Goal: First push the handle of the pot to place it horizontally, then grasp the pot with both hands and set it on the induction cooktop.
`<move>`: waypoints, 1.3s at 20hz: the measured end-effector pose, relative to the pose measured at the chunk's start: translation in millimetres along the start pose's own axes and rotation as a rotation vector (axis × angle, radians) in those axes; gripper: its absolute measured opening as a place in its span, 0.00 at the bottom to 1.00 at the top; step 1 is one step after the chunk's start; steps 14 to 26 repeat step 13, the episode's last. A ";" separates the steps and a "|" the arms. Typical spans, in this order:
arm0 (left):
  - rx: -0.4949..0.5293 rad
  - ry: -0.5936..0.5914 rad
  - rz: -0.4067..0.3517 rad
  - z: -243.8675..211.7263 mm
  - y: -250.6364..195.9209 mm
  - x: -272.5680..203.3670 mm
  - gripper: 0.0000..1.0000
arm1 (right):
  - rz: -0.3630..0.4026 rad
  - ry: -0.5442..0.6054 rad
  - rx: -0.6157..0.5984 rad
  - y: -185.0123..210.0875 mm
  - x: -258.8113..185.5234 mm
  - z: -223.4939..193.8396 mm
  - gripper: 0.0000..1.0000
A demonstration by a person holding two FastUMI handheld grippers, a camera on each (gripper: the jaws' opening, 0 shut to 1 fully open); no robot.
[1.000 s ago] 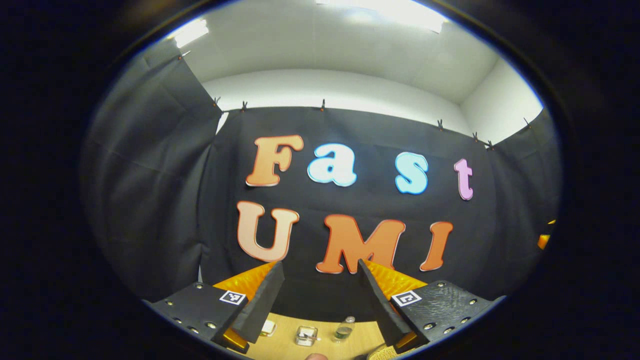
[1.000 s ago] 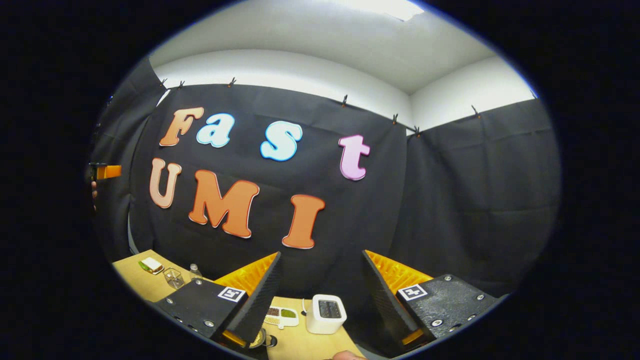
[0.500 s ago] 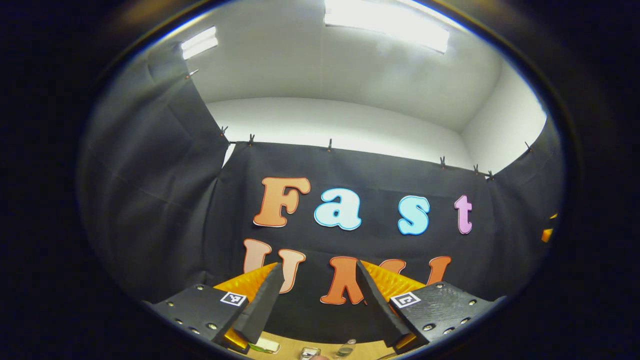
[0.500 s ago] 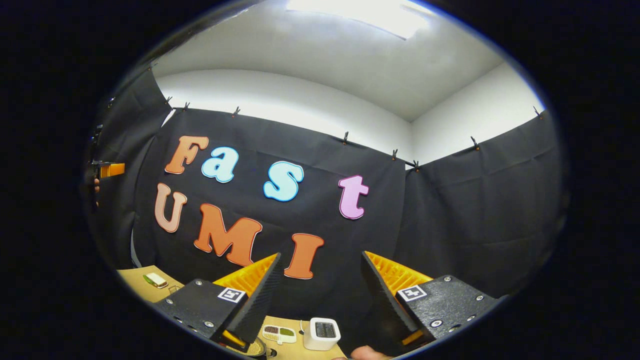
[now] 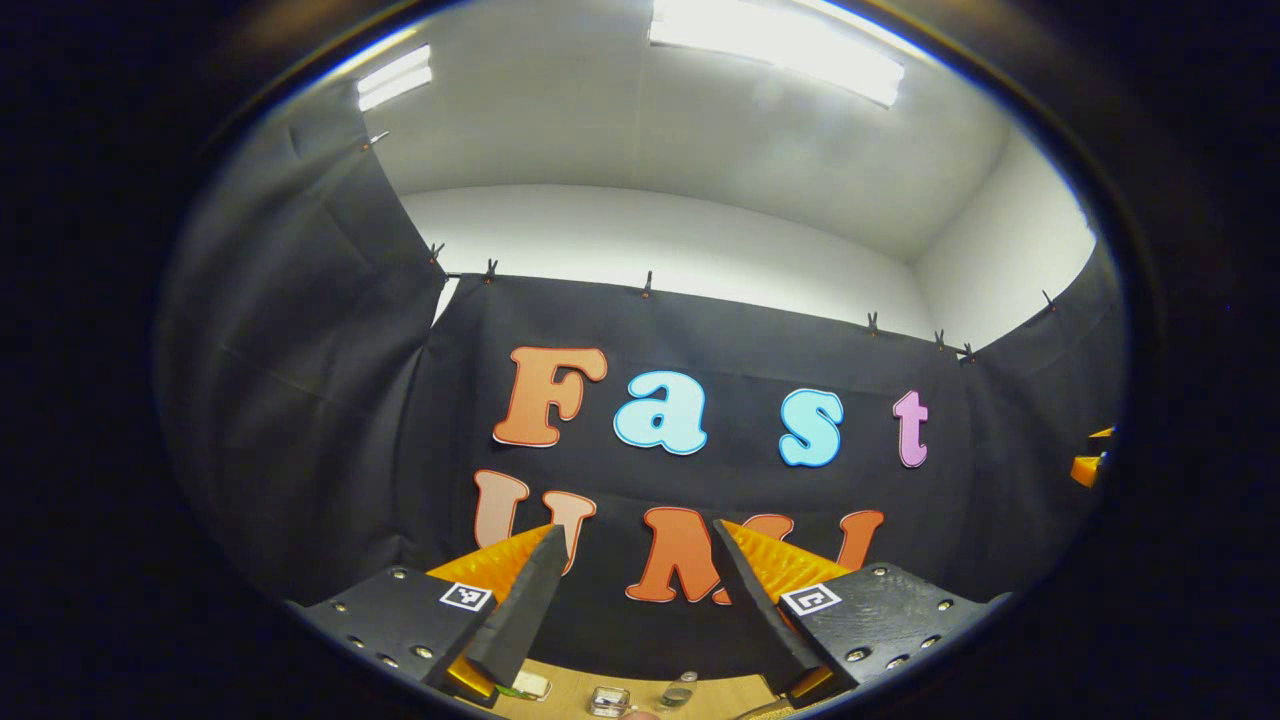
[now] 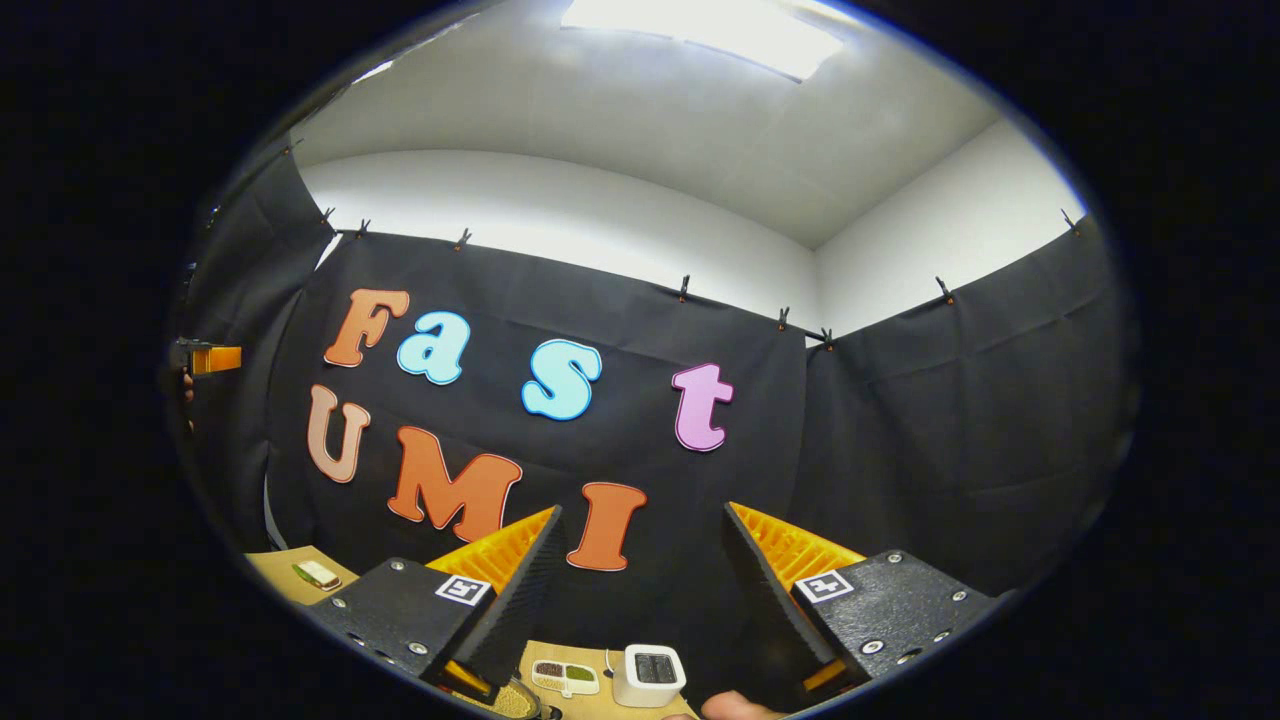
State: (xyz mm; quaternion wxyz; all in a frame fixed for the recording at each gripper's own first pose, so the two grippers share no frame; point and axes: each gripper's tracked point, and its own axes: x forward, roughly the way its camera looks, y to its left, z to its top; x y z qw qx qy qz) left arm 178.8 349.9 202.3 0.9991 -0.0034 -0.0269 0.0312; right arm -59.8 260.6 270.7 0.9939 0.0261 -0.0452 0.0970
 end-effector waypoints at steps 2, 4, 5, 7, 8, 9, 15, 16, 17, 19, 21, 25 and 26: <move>0.008 0.001 0.005 -0.4 0.2 -2.3 0.91 | -0.004 -0.003 0.002 0.1 1.8 -0.2 0.95; 0.011 0.006 0.004 -1.6 -1.4 -4.6 0.89 | 0.002 -0.006 0.013 2.4 2.5 0.4 0.95; 0.014 0.007 0.004 -3.5 -3.7 -3.9 0.87 | 0.008 -0.007 0.018 3.8 1.5 0.6 0.95; 0.024 0.007 0.011 -3.1 -2.9 -5.4 0.87 | 0.018 -0.014 0.021 4.1 1.1 2.3 0.95; 0.030 0.008 0.013 -3.5 -1.7 -7.3 0.87 | 0.021 -0.017 0.019 6.3 3.1 2.4 0.95; 0.036 0.009 0.014 -4.2 -1.9 -6.9 0.87 | 0.025 -0.018 0.017 8.7 4.1 2.2 0.95; 0.046 0.008 0.013 -6.0 -4.5 -8.6 0.87 | 0.027 -0.016 0.023 11.9 5.5 1.5 0.95; 0.046 0.008 0.013 -6.0 -4.5 -8.6 0.87 | 0.027 -0.016 0.023 11.9 5.5 1.5 0.95; 0.046 0.008 0.013 -6.0 -4.5 -8.6 0.87 | 0.027 -0.016 0.023 11.9 5.5 1.5 0.95; 0.046 0.008 0.013 -6.0 -4.5 -8.6 0.87 | 0.027 -0.016 0.023 11.9 5.5 1.5 0.95; 0.046 0.008 0.013 -6.0 -4.5 -8.6 0.87 | 0.027 -0.016 0.023 11.9 5.5 1.5 0.95; 0.046 0.008 0.013 -6.0 -4.5 -8.6 0.87 | 0.027 -0.016 0.023 11.9 5.5 1.5 0.95; 0.046 0.008 0.013 -6.0 -4.5 -8.6 0.87 | 0.027 -0.016 0.023 11.9 5.5 1.5 0.95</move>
